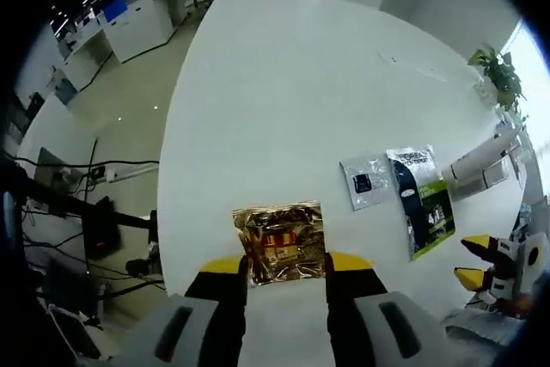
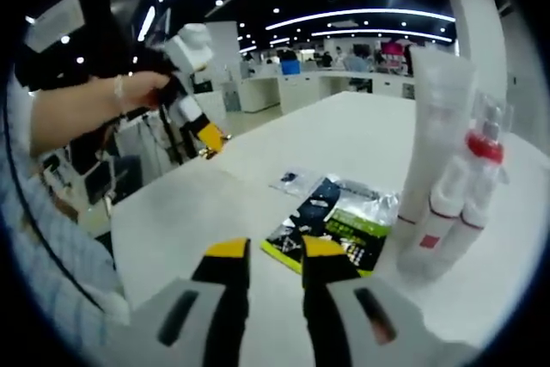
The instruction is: Arrange the skincare products in the storage area until every visible bottle or jar stands upright without overlapping.
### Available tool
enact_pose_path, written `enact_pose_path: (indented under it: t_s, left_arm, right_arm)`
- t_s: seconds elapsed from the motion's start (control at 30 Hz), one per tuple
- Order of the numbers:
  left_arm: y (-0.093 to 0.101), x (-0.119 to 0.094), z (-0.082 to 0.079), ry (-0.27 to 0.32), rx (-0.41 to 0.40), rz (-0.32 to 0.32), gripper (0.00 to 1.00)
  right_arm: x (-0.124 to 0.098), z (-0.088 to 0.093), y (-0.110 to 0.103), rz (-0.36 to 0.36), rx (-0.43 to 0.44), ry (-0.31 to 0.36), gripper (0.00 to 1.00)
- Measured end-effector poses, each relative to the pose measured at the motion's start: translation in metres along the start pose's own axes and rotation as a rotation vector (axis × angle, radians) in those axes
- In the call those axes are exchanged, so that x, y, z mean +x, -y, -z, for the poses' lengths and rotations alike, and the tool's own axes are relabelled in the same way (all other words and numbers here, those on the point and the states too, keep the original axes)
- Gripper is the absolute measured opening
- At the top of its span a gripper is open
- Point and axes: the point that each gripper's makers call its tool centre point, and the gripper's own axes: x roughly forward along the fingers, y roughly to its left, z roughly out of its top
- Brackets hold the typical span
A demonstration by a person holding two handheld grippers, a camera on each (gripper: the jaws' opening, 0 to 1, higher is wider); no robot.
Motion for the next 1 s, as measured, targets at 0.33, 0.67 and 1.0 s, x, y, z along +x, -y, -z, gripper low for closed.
enact_pose_path:
  t_s: [0.33, 0.67, 1.0]
  left_arm:
    - [0.023, -0.002, 0.012, 0.011, -0.002, 0.065, 0.37]
    - [0.048, -0.002, 0.021, 0.021, 0.003, 0.125, 0.36]
    - [0.060, 0.005, 0.037, 0.010, -0.018, 0.154, 0.36]
  right_arm:
    - [-0.004, 0.003, 0.007, 0.023, 0.011, -0.002, 0.21]
    - [-0.008, 0.002, 0.016, 0.042, 0.014, -0.003, 0.21]
    - [-0.015, 0.002, 0.028, 0.069, 0.018, 0.001, 0.21]
